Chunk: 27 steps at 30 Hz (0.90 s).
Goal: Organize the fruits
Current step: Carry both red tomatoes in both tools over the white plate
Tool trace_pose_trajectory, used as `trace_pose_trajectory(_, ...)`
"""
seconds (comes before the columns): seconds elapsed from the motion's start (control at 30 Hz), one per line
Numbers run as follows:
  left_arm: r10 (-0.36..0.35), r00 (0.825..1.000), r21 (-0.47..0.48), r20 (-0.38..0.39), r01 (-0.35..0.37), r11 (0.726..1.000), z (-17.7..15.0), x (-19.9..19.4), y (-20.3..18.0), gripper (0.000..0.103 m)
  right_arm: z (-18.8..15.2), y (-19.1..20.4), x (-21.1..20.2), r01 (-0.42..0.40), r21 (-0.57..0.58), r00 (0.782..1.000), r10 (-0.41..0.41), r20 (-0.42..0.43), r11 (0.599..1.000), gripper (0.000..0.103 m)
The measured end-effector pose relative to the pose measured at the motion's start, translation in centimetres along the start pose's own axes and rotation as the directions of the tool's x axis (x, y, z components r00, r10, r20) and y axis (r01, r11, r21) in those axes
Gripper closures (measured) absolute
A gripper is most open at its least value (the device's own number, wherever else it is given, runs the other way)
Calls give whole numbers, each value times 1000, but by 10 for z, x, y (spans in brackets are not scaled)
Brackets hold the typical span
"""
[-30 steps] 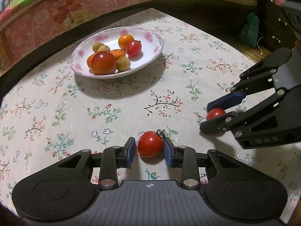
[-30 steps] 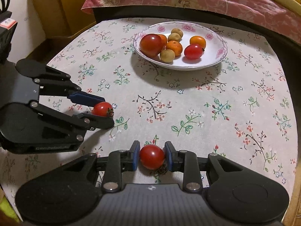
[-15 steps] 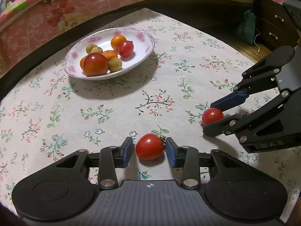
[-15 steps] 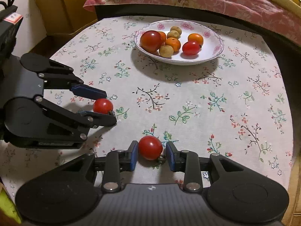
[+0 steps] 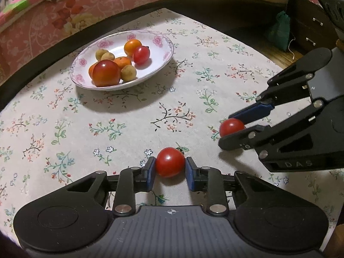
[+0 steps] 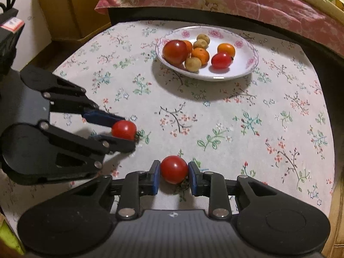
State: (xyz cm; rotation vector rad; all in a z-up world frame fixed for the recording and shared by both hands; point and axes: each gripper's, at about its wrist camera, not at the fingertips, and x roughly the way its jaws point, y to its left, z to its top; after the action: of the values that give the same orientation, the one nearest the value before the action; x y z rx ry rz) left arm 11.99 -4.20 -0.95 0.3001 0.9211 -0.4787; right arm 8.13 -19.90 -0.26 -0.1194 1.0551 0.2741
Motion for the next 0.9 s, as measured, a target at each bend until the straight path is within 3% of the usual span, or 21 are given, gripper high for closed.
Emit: trace_pose_trajectory(0.9, 56, 989, -141, 134, -37, 989, 46, -21, 32, 68, 59, -15, -18, 11, 98, 986, -27, 163, 995, 76)
